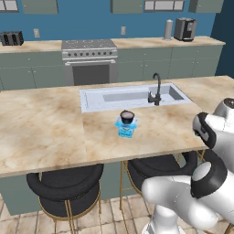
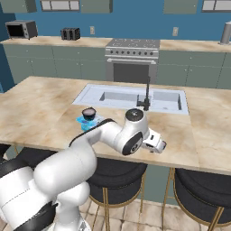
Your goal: Stack the yogurt containers by placing the smaller containers on top of the larger containers.
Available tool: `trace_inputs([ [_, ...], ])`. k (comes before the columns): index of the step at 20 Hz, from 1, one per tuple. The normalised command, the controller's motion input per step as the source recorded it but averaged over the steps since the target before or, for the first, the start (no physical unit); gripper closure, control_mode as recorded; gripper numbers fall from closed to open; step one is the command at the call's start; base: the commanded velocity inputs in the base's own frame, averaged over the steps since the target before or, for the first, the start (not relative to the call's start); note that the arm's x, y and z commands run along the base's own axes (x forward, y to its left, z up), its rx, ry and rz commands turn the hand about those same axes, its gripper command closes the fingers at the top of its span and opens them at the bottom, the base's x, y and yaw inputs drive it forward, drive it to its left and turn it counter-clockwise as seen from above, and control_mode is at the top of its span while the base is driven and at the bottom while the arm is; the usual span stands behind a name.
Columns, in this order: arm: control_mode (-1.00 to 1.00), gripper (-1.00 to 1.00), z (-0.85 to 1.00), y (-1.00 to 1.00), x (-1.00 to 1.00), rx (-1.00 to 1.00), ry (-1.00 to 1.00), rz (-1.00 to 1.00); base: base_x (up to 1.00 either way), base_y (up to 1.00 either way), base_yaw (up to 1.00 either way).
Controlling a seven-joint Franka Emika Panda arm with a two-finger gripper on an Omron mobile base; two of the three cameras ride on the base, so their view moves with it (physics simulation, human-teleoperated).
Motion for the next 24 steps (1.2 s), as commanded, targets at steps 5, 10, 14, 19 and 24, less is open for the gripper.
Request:
trace_inputs([
  [5,-1.0,-1.0,-0.14,-0.15,0.28,0.0,0.09,0.06,0.0,0.0,0.0],
  [10,-1.0,-1.0,-0.25,-0.16,0.27,0.0,0.07,0.03,0.0,0.0,0.0],
  [14,-1.0,-1.0,-0.38,-0.17,0.19,0.0,0.02,0.0,0.0,0.0,0.0],
  [19,-1.0,-1.0,-0.26,-0.14,0.1,0.0,0.0,0.0,0.0,0.0,0.0],
  [24,-1.0,-1.0,-0.1,-0.04,0.08,0.0,0.0,0.0,0.0,0.0,0.0],
])
